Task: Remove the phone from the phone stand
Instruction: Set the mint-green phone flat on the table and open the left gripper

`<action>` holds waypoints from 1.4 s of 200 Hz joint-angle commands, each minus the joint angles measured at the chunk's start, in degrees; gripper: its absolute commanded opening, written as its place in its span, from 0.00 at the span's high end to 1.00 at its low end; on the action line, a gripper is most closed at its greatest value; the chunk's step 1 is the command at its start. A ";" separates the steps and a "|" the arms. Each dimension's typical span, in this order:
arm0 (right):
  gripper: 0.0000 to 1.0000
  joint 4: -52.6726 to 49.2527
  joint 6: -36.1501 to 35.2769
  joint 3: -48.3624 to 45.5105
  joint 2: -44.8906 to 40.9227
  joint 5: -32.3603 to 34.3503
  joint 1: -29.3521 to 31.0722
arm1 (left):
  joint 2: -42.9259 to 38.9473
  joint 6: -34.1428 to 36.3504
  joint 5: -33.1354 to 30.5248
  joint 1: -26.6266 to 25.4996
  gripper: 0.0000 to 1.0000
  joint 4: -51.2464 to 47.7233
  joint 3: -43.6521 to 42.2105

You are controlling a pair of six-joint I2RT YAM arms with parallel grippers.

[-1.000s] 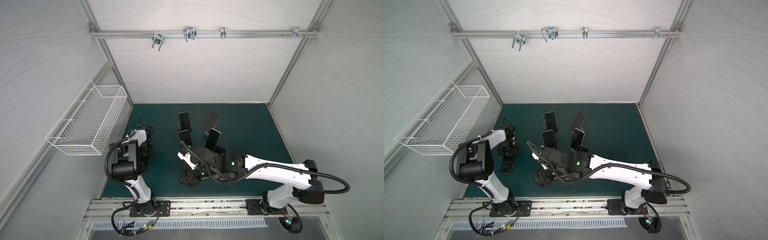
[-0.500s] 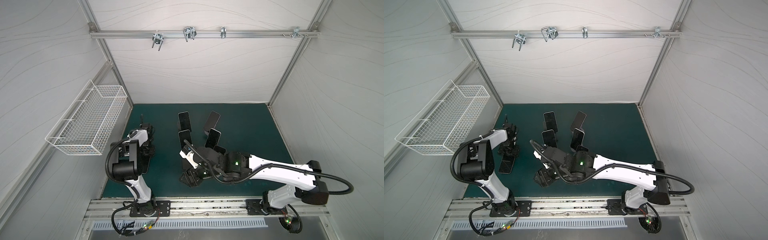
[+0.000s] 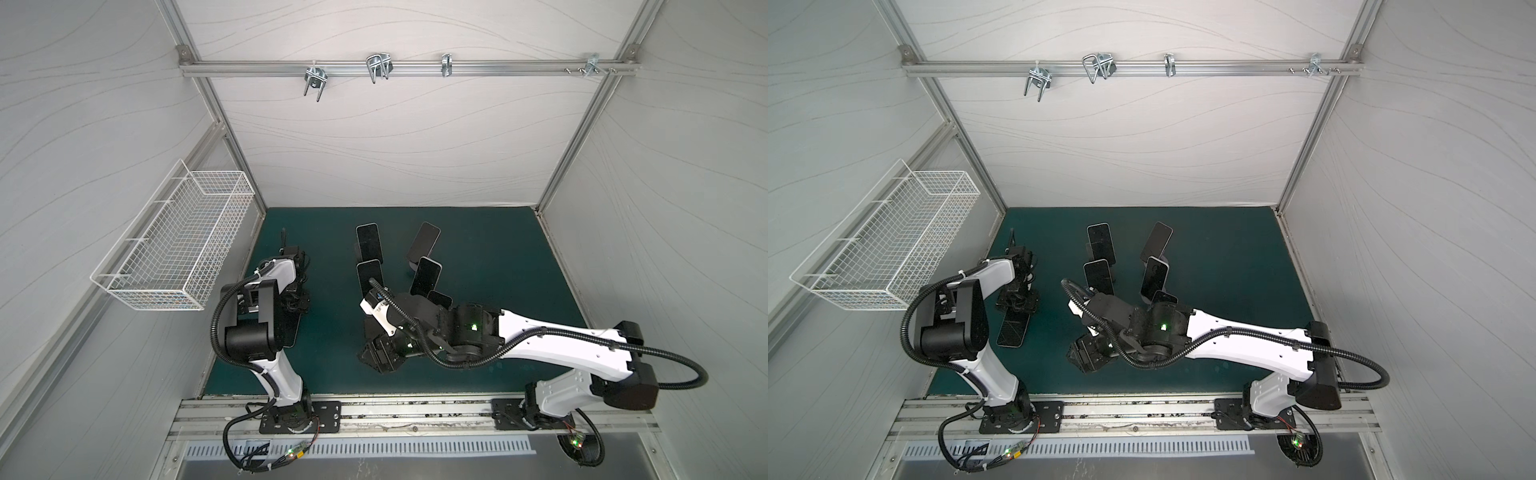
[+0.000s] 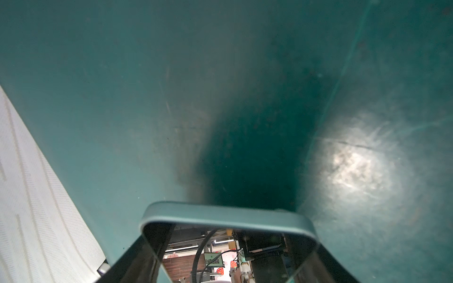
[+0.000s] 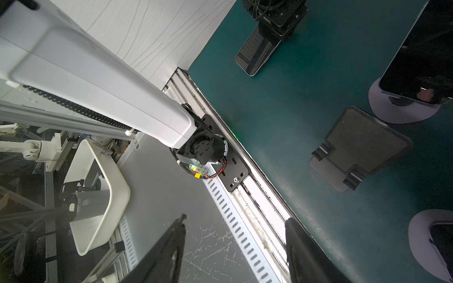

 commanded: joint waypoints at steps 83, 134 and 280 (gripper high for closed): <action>0.34 0.14 -0.05 0.96 -0.47 0.87 -0.22 | 3.68 -0.25 11.46 -2.15 0.36 4.54 -1.91; 0.33 -0.31 -0.03 1.54 -0.61 1.14 -0.22 | 3.90 -0.67 11.07 -2.19 0.36 4.30 -1.73; 0.28 -2.74 -0.90 3.32 -0.75 2.20 -0.25 | 4.81 -2.11 8.36 -2.24 0.26 1.36 0.67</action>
